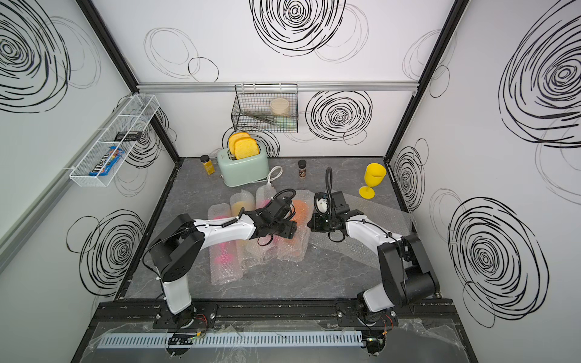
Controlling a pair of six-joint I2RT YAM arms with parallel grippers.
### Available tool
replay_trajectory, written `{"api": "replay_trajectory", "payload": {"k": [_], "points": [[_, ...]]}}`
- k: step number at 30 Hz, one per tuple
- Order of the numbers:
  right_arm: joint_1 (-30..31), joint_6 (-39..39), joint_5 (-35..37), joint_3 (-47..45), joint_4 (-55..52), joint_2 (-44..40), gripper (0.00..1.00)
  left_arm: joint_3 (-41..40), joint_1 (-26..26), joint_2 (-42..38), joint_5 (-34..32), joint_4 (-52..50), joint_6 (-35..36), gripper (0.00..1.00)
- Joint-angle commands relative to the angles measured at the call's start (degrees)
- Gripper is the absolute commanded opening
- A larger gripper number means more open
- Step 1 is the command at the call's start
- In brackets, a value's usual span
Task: Unpack wine glasses from bubble wrap
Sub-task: Unwrap the bubble wrap at the center of the board.
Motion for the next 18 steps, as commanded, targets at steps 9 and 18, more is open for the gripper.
{"api": "replay_trajectory", "payload": {"k": [9,18], "points": [[-3.3,0.7,-7.1,-3.5,3.9,-3.3,0.0,-3.3,2.8,0.2,1.0,-0.3,-0.1,0.73],[-4.9,0.8,-7.1,-6.6,4.5,-4.8,0.01,-3.0,3.8,-2.1,2.6,-0.5,-0.3,0.73]]}}
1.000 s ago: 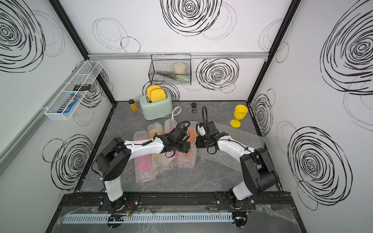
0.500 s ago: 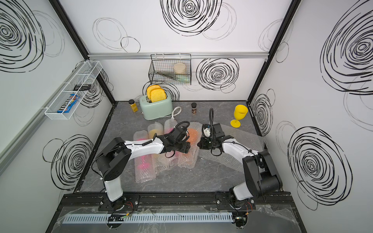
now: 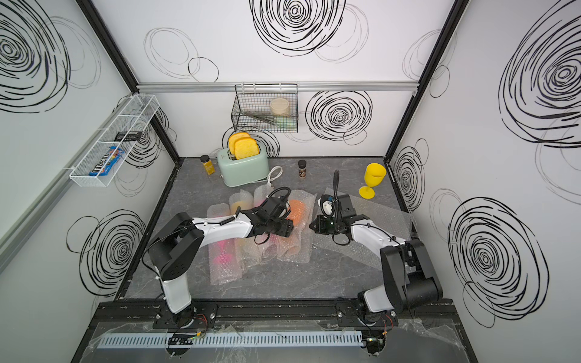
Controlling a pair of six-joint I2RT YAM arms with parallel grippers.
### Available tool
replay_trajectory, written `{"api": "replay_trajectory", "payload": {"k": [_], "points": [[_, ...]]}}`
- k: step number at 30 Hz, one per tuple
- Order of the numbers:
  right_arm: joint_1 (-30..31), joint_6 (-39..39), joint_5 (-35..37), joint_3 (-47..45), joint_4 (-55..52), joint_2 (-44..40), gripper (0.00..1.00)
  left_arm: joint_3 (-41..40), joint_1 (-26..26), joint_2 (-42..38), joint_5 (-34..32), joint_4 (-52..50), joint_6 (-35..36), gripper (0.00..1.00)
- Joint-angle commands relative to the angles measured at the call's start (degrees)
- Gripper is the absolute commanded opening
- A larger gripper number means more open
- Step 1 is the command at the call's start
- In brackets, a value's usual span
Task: Unpack wine glasses from bubble wrap
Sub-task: Unwrap the bubble wrap at the center of the board.
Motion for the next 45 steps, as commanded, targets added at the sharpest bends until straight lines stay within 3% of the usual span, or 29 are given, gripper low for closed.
{"api": "replay_trajectory", "payload": {"k": [1,12,19,23,29,39,45], "points": [[-1.3,0.4,-0.9,-2.4,0.7,-2.8,0.01,-1.2,1.3,-2.1,0.4,-1.9,-0.4,0.73],[-5.2,0.0,-5.1,-6.5,1.2,-7.9,0.01,0.5,3.5,-8.6,3.5,-3.2,-1.2,0.73],[-9.2,-3.6,-5.7,-3.9,-6.5,-13.3,0.01,2.8,4.1,-12.4,6.2,-4.4,-1.4,0.74],[-10.1,-4.5,3.4,-0.6,-16.7,-13.8,0.01,4.0,3.5,-13.0,7.6,-5.4,-1.0,0.75],[-13.3,2.3,19.7,3.5,-24.9,-15.3,0.03,4.6,2.5,-11.7,9.1,-4.8,-1.0,0.76],[-26.6,3.2,25.5,3.5,-24.6,-24.7,0.03,5.5,0.3,-9.4,10.2,-3.4,-1.4,0.76],[-35.7,4.0,18.8,-0.2,-24.1,-27.5,0.04,5.0,0.1,-7.7,10.5,-2.7,-1.6,0.76]]}}
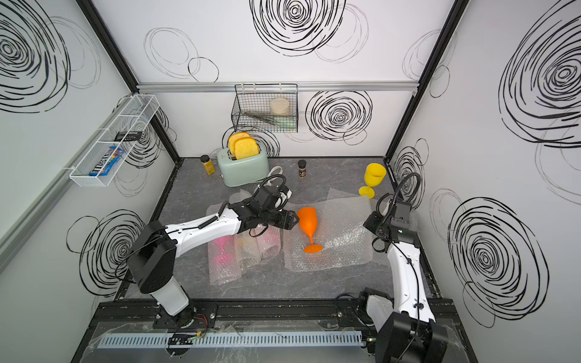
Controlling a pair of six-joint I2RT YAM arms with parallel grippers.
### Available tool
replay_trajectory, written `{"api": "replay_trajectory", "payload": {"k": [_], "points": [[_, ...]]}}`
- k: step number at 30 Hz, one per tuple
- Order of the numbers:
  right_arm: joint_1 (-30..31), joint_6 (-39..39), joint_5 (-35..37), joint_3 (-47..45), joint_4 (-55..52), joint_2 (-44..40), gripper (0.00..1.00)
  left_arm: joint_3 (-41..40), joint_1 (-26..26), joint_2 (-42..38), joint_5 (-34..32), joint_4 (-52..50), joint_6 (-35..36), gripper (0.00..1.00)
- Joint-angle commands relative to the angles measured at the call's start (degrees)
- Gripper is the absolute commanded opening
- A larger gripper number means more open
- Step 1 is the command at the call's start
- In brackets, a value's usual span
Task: Unpack wine glasses from bubble wrap
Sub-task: Unwrap the bubble wrap at the center of the board, then adjust the wine glass with the bubble wrap.
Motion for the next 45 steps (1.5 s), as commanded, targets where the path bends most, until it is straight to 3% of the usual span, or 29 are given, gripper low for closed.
{"api": "replay_trajectory", "payload": {"k": [1,3,4,11,19,28,33,38,45], "points": [[-3.4,1.6,-3.5,-2.4,-1.0,-1.7,0.04,0.8,-0.2,1.3,0.6,1.9,-0.8,0.76],[-3.9,2.0,-3.9,-2.9,-0.7,-2.4,0.12,0.2,-0.2,1.4,0.8,2.5,-1.1,0.76],[-4.1,2.2,-4.6,-3.3,-0.5,-2.5,0.24,0.1,-0.2,1.5,0.9,2.7,-1.2,0.76],[-5.4,4.6,-10.0,-4.3,-0.4,-3.0,0.46,0.1,-0.2,1.7,0.7,2.5,-0.8,0.76],[-2.2,2.8,-2.9,-0.6,0.1,-10.4,0.47,-1.4,0.6,2.3,-0.4,2.7,-1.8,0.75],[23.7,1.6,-3.8,1.7,2.9,-0.5,0.52,-2.1,0.6,1.4,-1.4,2.6,-2.4,0.74],[34.4,1.2,-4.7,1.5,5.9,5.7,0.56,-3.3,1.5,0.0,0.0,3.9,-3.2,0.75],[37.5,1.2,-6.5,-0.2,8.8,13.4,0.56,-3.2,2.4,-0.6,2.4,4.6,-3.7,0.75],[38.3,-4.7,-2.1,8.6,6.0,19.7,0.64,-3.8,2.3,-1.6,7.6,6.9,-7.0,0.75]]}}
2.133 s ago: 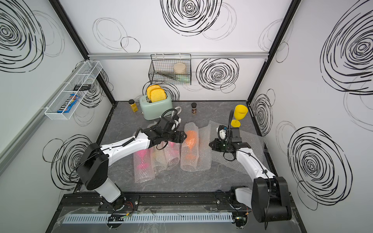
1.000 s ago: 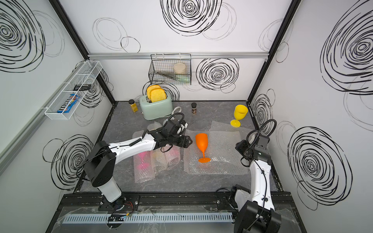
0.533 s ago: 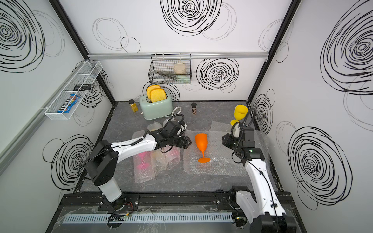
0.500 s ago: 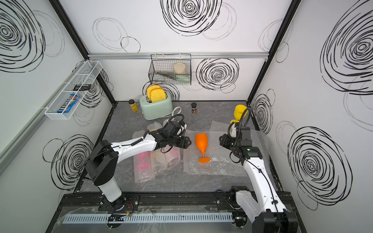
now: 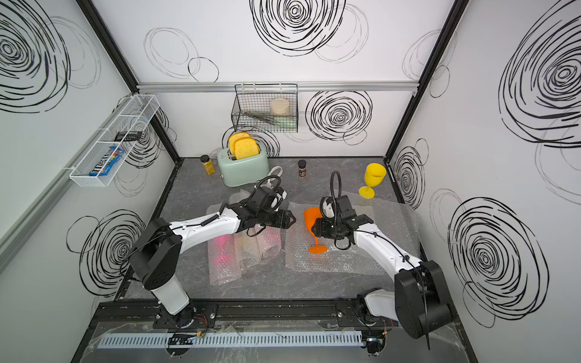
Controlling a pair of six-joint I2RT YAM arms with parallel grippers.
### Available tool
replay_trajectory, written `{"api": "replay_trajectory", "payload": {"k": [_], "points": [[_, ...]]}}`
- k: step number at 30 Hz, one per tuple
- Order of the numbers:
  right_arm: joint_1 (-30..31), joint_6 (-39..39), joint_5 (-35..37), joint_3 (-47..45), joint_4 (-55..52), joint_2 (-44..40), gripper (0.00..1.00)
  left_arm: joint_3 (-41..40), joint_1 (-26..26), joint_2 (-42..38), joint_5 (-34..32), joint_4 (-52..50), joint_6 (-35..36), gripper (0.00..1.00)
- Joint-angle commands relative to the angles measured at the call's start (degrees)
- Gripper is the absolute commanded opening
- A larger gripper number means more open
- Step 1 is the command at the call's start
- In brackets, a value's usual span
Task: Unpack wine glasses from bubble wrap
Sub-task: Adjust the wine glass with the bubble wrap.
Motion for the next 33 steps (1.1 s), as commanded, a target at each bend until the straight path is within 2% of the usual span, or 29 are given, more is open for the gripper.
{"api": "replay_trajectory", "payload": {"k": [1,9,17,23,28,33], "points": [[0.2,-4.2,3.7,5.7,-0.7,1.9,0.65,-1.1,-1.1,-2.5,4.0,4.1,-3.1,0.75],[-1.9,-7.8,5.8,17.1,-4.2,11.3,0.74,-2.3,-7.6,1.5,7.7,9.3,-9.0,0.74],[-3.8,-15.6,-1.8,26.0,-2.7,19.5,0.7,-2.1,-9.9,5.8,8.7,11.9,-12.3,0.73],[-4.4,-19.5,-9.6,33.0,-5.0,26.8,0.7,-3.0,-10.4,4.4,9.9,10.9,-10.4,0.75],[-5.4,-24.3,-16.5,35.4,-7.4,30.3,0.69,-5.3,-10.6,3.2,13.4,10.3,-9.2,0.76],[-5.4,-28.8,-18.3,38.7,-13.6,34.5,0.68,-6.3,-11.5,2.1,15.8,10.1,-8.6,0.76]]}}
